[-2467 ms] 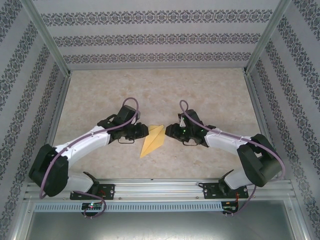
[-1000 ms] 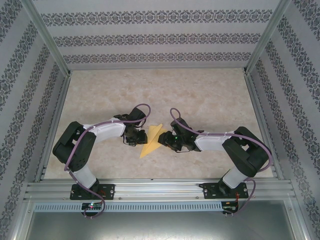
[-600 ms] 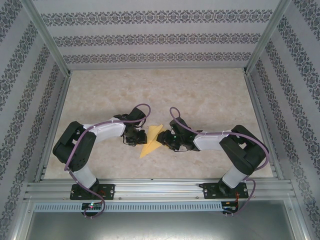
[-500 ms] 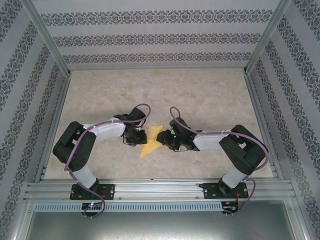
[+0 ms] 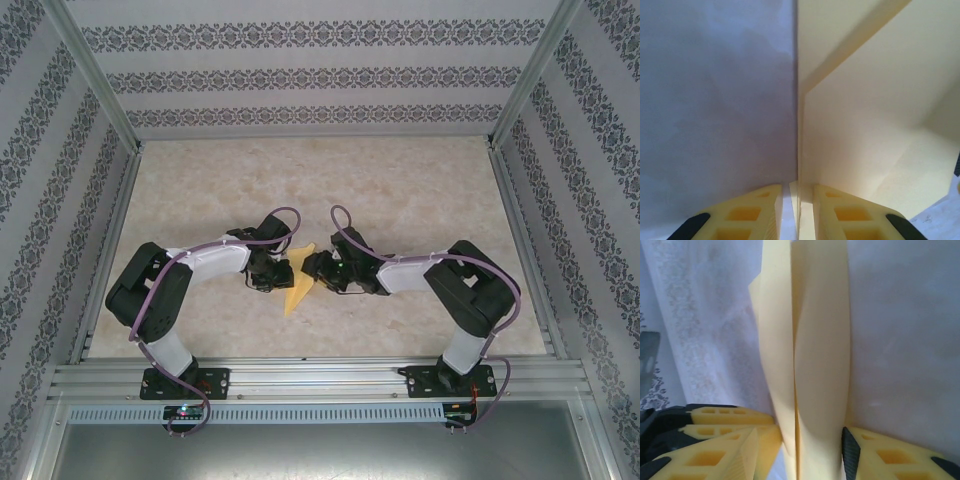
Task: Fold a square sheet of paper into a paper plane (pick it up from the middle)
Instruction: Turn over the paper at the center of the table.
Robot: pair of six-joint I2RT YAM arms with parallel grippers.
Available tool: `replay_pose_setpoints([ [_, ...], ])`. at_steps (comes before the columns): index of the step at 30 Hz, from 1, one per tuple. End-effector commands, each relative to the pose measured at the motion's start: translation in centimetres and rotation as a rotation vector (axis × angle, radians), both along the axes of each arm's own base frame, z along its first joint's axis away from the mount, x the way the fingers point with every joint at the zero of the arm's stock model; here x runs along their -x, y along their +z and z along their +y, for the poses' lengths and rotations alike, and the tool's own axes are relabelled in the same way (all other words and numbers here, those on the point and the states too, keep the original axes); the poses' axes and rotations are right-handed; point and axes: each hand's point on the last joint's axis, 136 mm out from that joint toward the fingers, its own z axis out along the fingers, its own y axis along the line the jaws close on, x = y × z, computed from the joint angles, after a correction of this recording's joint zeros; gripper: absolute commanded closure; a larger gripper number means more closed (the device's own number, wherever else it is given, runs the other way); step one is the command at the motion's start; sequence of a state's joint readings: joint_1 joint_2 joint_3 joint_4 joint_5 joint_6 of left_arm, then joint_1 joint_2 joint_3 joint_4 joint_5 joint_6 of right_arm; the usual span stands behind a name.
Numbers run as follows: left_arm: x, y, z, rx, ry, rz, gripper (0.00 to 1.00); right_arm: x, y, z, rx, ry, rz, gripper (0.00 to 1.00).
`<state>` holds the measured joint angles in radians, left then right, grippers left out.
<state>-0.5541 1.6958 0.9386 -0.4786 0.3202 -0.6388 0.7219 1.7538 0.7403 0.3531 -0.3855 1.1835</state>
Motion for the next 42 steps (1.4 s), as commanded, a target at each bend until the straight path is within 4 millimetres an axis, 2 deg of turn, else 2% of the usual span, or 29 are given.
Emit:
replay_pose_setpoints([
  [1,0.4,-0.9,-0.6,0.031,-0.008,0.031,0.76,-1.0,1.4,1.9,-0.079,0.032,-0.032,0.5],
  [11,0.5,-0.8,-0.4,0.039,0.028,0.015,0.77,-1.1,1.9,3.5,-0.114,0.097,-0.09,0.48],
  [16,0.5,-0.5,-0.3,0.047,0.047,0.002,0.77,-1.5,1.9,2.0,-0.1,0.0,-0.146,0.49],
  [21,0.5,-0.5,-0.2,0.049,0.058,-0.005,0.77,-0.5,1.6,2.2,-0.083,-0.022,-0.122,0.51],
  [27,0.4,-0.2,-0.3,0.054,0.059,-0.011,0.77,-1.2,0.4,3.0,-0.049,0.006,-0.121,0.64],
  [29,0.2,0.1,-0.3,0.059,0.061,-0.019,0.77,-1.2,-0.4,3.5,-0.045,0.023,-0.11,0.7],
  [31,0.2,0.4,-0.2,0.062,0.067,-0.03,0.77,-1.3,-0.4,3.7,-0.049,0.036,-0.113,0.76],
  [33,0.2,1.1,-0.1,0.07,0.079,-0.052,0.77,-1.4,0.3,3.8,-0.039,0.059,-0.136,0.81],
  [36,0.1,2.4,0.5,0.071,0.106,-0.099,0.76,-1.6,1.7,2.9,0.04,0.1,-0.182,0.88],
  [39,-0.2,4.2,1.4,0.061,0.146,-0.167,0.75,-2.0,3.8,0.9,0.144,0.136,-0.243,0.92],
  [42,-0.8,6.3,2.8,0.034,0.194,-0.251,0.74,-2.4,6.3,-2.0,0.281,0.174,-0.31,0.93],
])
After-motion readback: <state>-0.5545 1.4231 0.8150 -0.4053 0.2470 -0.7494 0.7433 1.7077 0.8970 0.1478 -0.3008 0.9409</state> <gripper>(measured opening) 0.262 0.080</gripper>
